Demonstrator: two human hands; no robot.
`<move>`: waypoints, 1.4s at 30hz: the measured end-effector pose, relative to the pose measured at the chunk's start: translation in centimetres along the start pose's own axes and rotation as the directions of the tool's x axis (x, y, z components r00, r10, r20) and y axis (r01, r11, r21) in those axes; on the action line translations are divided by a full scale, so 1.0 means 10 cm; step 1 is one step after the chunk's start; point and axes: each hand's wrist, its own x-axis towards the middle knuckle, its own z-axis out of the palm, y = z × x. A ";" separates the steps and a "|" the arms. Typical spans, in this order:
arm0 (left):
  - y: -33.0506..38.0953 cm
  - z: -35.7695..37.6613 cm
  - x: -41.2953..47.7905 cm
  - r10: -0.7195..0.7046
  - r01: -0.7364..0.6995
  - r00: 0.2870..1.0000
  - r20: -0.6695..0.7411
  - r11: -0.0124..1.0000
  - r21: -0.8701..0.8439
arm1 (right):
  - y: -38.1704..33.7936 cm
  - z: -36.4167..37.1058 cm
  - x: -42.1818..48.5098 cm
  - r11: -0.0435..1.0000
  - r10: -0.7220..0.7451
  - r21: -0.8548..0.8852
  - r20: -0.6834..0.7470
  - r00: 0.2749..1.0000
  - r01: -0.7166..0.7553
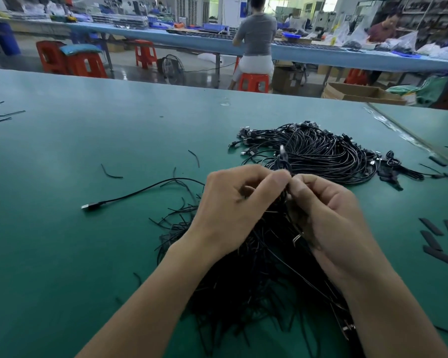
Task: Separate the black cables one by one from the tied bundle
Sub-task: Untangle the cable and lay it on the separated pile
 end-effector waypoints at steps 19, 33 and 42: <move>-0.03 -0.01 0.00 0.112 -0.125 0.990 0.089 0.980 0.154 | 0.08 -0.01 0.05 0.997 0.059 0.053 -0.115 0.992 -0.053; 0.00 -0.14 0.05 -0.302 0.353 0.921 0.247 0.914 -0.200 | 0.01 0.03 -0.02 0.848 -0.409 -0.366 0.011 0.913 0.384; -0.03 -0.07 0.03 0.146 -0.158 0.987 0.074 0.969 0.192 | 0.15 0.05 0.04 0.955 -0.236 -0.202 -0.069 0.969 0.218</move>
